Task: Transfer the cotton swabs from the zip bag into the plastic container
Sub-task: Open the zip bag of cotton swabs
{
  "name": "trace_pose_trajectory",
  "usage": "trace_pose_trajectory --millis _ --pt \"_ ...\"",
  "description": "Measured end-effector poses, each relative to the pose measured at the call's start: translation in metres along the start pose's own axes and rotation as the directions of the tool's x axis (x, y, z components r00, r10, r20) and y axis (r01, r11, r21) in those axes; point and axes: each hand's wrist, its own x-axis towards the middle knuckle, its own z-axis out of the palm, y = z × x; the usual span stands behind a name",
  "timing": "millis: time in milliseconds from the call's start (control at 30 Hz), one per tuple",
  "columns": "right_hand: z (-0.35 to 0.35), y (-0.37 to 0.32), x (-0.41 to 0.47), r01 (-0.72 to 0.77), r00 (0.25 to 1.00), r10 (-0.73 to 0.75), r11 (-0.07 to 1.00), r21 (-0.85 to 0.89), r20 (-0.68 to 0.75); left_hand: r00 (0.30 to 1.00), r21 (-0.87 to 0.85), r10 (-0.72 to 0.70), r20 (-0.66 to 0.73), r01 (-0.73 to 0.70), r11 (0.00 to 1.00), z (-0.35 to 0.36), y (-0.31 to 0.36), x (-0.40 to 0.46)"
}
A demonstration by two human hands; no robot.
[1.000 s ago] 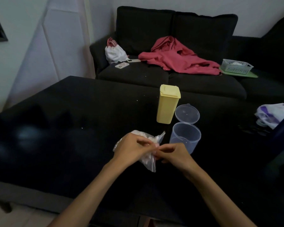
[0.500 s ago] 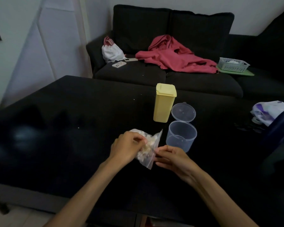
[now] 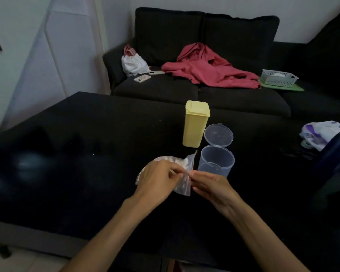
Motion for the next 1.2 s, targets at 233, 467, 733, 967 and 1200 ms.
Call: trace_pose_trajectory --millis 233,467,733,967,1200 --pt "0.008 0.003 0.0 0.024 0.999 -0.022 0.998 -0.054 0.037 0.959 -0.428 -0.188 0.211 0.264 0.865 -0.003 0.0 0.01" --pt "0.003 -0.004 0.0 -0.071 0.99 0.055 0.99 0.123 0.129 0.945 -0.61 -0.245 0.217 0.327 0.722 -0.012 -0.01 0.012" --pt "-0.011 -0.005 0.002 0.129 0.947 -0.235 0.903 -0.411 -0.218 0.942 -0.052 -0.17 -0.289 0.162 0.985 -0.024 -0.002 0.008" --pt "-0.012 -0.003 0.0 0.199 0.935 -0.32 0.831 -0.52 -0.153 0.984 -0.277 -0.156 -0.081 0.128 0.952 -0.022 0.0 0.011" --pt "-0.013 -0.005 -0.002 0.288 0.915 -0.392 0.796 -0.533 -0.091 0.95 -0.268 0.116 0.291 -0.035 0.963 -0.031 -0.016 0.024"
